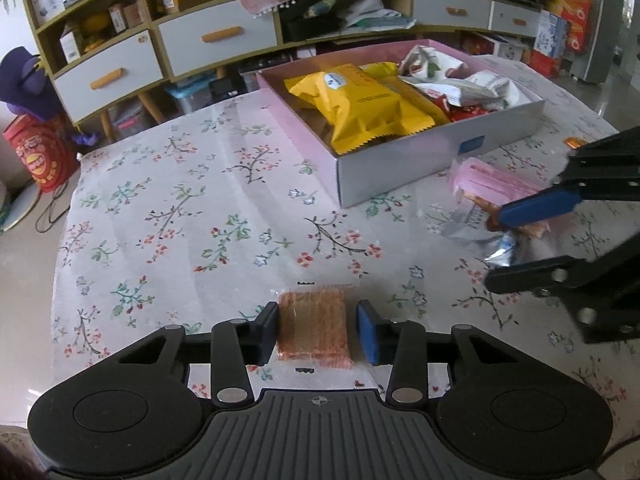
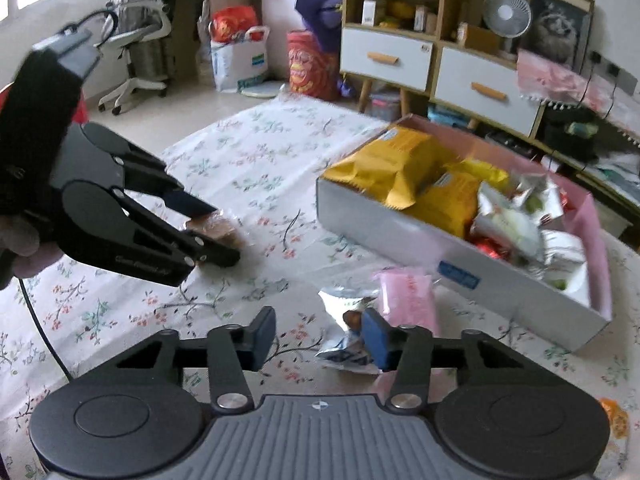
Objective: Organize snacks
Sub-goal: 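Grasp the brown wafer with the left gripper while the right gripper grasps the silver wrapper, then carry the wafer and silver wrapper into the pink box and open both grippers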
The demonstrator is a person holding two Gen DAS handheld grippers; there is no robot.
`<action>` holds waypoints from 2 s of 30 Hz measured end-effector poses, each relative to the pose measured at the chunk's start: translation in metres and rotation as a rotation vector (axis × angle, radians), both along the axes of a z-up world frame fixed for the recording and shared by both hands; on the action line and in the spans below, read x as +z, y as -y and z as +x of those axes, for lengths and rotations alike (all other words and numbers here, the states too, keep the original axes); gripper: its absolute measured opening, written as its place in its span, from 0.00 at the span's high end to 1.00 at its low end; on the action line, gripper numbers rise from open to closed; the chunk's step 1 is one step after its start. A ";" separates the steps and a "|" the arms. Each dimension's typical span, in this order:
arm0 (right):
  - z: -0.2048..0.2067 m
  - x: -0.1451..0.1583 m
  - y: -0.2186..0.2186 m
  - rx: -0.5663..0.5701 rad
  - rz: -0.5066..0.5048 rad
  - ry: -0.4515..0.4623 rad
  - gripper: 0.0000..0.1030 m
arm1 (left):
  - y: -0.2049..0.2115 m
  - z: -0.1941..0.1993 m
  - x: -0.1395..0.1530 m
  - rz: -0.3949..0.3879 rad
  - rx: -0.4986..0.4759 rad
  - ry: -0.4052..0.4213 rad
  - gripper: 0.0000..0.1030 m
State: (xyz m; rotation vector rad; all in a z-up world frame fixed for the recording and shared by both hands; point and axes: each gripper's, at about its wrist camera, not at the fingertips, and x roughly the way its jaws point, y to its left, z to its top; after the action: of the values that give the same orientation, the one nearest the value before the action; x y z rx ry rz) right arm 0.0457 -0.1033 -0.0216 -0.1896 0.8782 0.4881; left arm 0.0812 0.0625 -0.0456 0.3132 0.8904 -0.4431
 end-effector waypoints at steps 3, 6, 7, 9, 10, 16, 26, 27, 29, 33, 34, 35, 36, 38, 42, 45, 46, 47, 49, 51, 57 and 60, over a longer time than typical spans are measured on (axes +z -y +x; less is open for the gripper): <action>0.002 -0.006 -0.004 -0.017 -0.026 -0.019 0.80 | 0.001 -0.003 0.000 -0.003 -0.015 -0.006 0.63; 0.005 -0.010 -0.006 -0.038 -0.040 -0.031 0.81 | 0.002 -0.005 0.001 0.004 -0.021 -0.006 0.62; 0.006 -0.010 -0.006 -0.043 -0.041 -0.029 0.81 | 0.002 -0.006 0.001 0.006 -0.020 -0.005 0.62; 0.007 -0.010 -0.007 -0.050 -0.040 -0.028 0.81 | 0.002 -0.006 0.001 0.012 -0.019 -0.004 0.61; 0.008 -0.010 -0.007 -0.053 -0.040 -0.029 0.81 | 0.002 -0.007 0.001 0.015 -0.021 -0.004 0.61; 0.010 -0.015 -0.009 -0.052 -0.058 -0.039 0.81 | 0.004 -0.007 0.001 0.027 -0.024 -0.006 0.61; 0.011 -0.013 -0.012 -0.049 -0.050 -0.052 1.00 | 0.010 -0.008 0.002 0.039 -0.026 -0.004 0.69; 0.010 -0.013 -0.012 -0.048 -0.050 -0.048 1.00 | 0.011 -0.008 0.003 0.040 -0.026 -0.003 0.69; 0.010 -0.011 -0.012 -0.048 -0.043 -0.045 1.00 | 0.014 -0.009 0.004 0.044 -0.027 0.001 0.69; 0.010 -0.002 -0.010 -0.060 -0.014 -0.032 1.00 | 0.018 -0.010 0.008 0.039 -0.031 0.008 0.69; 0.011 0.001 -0.009 -0.063 -0.008 -0.027 1.00 | 0.019 -0.011 0.009 0.038 -0.031 0.011 0.69; 0.011 0.002 -0.009 -0.065 -0.003 -0.024 1.00 | 0.020 -0.011 0.010 0.037 -0.031 0.012 0.69; 0.011 0.004 -0.008 -0.068 0.003 -0.020 1.00 | 0.021 -0.012 0.011 0.036 -0.030 0.014 0.69; 0.012 0.007 -0.005 -0.076 0.010 -0.015 1.00 | 0.024 -0.013 0.013 0.034 -0.030 0.019 0.69; 0.013 0.016 0.002 -0.098 0.030 -0.001 1.00 | 0.029 -0.012 0.021 0.017 -0.025 0.033 0.69; 0.015 0.022 0.008 -0.113 0.046 0.014 1.00 | 0.034 -0.011 0.026 0.007 -0.023 0.042 0.69; 0.016 0.024 0.010 -0.118 0.048 0.018 1.00 | 0.036 -0.010 0.027 0.003 -0.022 0.045 0.69; 0.016 0.025 0.012 -0.125 0.050 0.022 1.00 | 0.038 -0.009 0.029 -0.001 -0.021 0.049 0.69; 0.017 0.028 0.018 -0.139 0.053 0.030 1.00 | 0.041 -0.008 0.032 -0.009 -0.022 0.054 0.69; 0.018 0.031 0.023 -0.160 0.061 0.037 1.00 | 0.044 -0.007 0.035 -0.013 -0.022 0.067 0.69; 0.022 0.042 0.041 -0.213 0.094 0.067 1.00 | 0.053 0.000 0.044 -0.046 -0.005 0.086 0.69; 0.026 0.044 0.053 -0.246 0.106 0.078 1.00 | 0.058 0.005 0.049 -0.066 0.008 0.100 0.69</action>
State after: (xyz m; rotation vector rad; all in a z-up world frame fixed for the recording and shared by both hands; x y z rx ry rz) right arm 0.0715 -0.1564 0.0229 -0.0025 0.7846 0.2943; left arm 0.0858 0.0040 0.0033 0.2690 0.7776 -0.4451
